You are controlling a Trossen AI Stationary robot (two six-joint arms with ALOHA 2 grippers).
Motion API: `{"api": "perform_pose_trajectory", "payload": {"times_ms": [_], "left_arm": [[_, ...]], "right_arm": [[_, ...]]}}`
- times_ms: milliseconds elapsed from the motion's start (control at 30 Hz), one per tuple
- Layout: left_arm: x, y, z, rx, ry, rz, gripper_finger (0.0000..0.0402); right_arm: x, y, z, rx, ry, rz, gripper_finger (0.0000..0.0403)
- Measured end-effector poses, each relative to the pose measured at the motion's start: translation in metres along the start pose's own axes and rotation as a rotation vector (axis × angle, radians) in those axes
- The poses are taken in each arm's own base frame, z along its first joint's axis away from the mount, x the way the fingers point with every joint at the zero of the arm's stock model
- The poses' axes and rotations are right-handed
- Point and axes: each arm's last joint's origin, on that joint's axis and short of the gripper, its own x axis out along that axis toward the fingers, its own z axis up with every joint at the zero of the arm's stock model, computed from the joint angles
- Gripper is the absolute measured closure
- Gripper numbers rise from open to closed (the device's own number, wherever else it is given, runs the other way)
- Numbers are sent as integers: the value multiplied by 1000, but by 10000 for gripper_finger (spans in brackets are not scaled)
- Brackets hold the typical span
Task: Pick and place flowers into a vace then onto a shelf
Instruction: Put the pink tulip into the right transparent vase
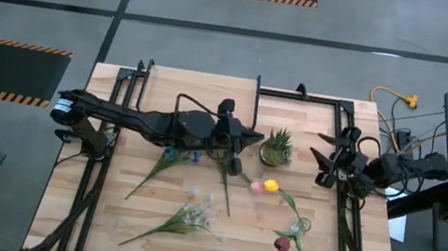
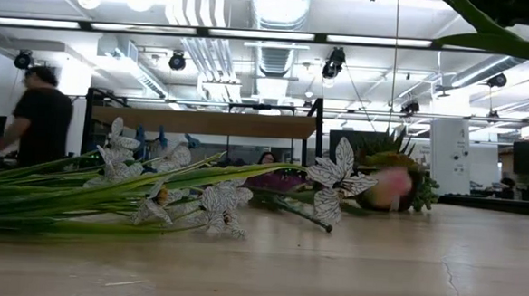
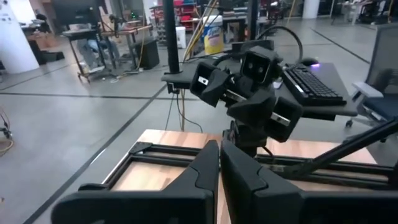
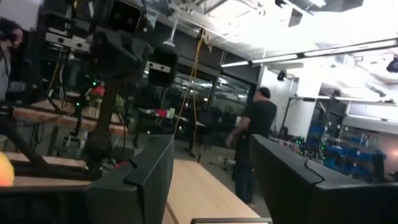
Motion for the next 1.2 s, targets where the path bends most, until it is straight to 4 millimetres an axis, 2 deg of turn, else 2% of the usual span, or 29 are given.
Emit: {"api": "perform_pose_trajectory", "payload": {"times_ms": [167, 367, 500, 700, 833, 967, 1200], "left_arm": [[-1, -2, -9, 34, 90, -21, 402], [-4, -2, -38, 126, 357, -89, 395], [1, -4, -66, 204, 481, -110, 352], [15, -6, -110, 327, 591, -226, 232], [26, -2, -127, 334, 623, -219, 175], [40, -3, -145, 329, 664, -275, 161], [67, -8, -179, 380, 750, -351, 168]], "right_arm": [[2, -3, 9, -11, 25, 5, 202], [3, -5, 13, 9, 57, 19, 202], [3, -4, 13, -4, 82, 31, 202], [3, -3, 10, -11, 91, 38, 202], [3, -2, 9, -4, 95, 40, 202], [2, -2, 7, 10, 105, 44, 202], [2, -1, 4, 14, 136, 57, 202]]}}
